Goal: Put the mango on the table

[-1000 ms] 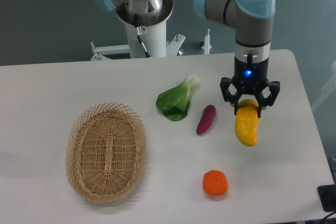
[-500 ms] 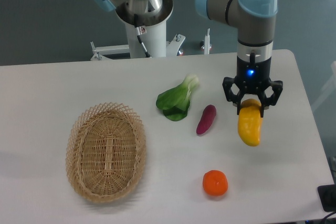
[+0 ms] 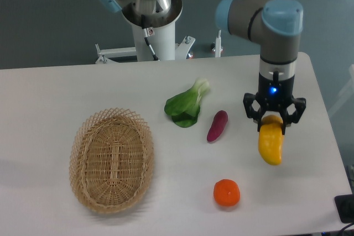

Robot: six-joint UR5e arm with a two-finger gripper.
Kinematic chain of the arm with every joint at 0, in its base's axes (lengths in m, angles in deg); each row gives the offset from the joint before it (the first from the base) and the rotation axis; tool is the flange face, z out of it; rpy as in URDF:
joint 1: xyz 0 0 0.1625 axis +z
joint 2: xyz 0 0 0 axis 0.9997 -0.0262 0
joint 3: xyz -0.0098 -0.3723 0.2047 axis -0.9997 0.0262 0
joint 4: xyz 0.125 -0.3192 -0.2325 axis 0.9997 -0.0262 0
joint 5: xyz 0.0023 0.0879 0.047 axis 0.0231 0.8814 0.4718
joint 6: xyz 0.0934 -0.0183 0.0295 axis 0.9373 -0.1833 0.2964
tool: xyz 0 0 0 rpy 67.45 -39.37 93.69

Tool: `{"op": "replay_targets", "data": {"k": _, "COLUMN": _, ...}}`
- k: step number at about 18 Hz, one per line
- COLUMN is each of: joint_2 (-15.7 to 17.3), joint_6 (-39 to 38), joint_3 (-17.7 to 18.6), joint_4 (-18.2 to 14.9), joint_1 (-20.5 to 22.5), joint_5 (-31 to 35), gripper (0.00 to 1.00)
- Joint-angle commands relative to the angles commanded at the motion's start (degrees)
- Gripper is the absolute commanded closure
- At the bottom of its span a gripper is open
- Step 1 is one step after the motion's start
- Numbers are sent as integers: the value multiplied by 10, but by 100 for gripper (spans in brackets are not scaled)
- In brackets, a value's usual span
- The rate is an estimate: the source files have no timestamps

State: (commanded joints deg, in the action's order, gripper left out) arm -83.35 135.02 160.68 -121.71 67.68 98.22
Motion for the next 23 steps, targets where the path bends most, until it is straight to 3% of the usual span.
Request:
{"op": "replay_targets", "data": {"k": 5, "joint_2": -44, "joint_6": -7, "joint_3": -11, "joint_4": 29, "joint_1": -2, "joint_5": 0, "gripper": 41}}
{"op": "replay_targets", "data": {"k": 8, "joint_2": -77, "joint_6": -7, "joint_3": -17, "joint_4": 30, "joint_1": -5, "joint_5": 0, "gripper": 41}}
{"op": "replay_targets", "data": {"k": 16, "joint_2": -86, "joint_6": -4, "joint_3": 32, "joint_4": 28, "joint_1": -20, "joint_5": 8, "gripper": 40}}
{"op": "replay_targets", "data": {"k": 20, "joint_2": -84, "joint_6": -4, "joint_3": 36, "joint_4": 28, "joint_1": -20, "joint_5": 7, "gripper": 38}}
{"op": "replay_targets", "data": {"k": 22, "joint_2": -84, "joint_6": -2, "joint_3": 36, "joint_4": 29, "joint_1": -20, "joint_5": 7, "gripper": 33}}
{"op": "replay_targets", "data": {"k": 23, "joint_2": -84, "joint_6": -1, "joint_3": 35, "joint_4": 30, "joint_1": -20, "joint_5": 8, "gripper": 22}}
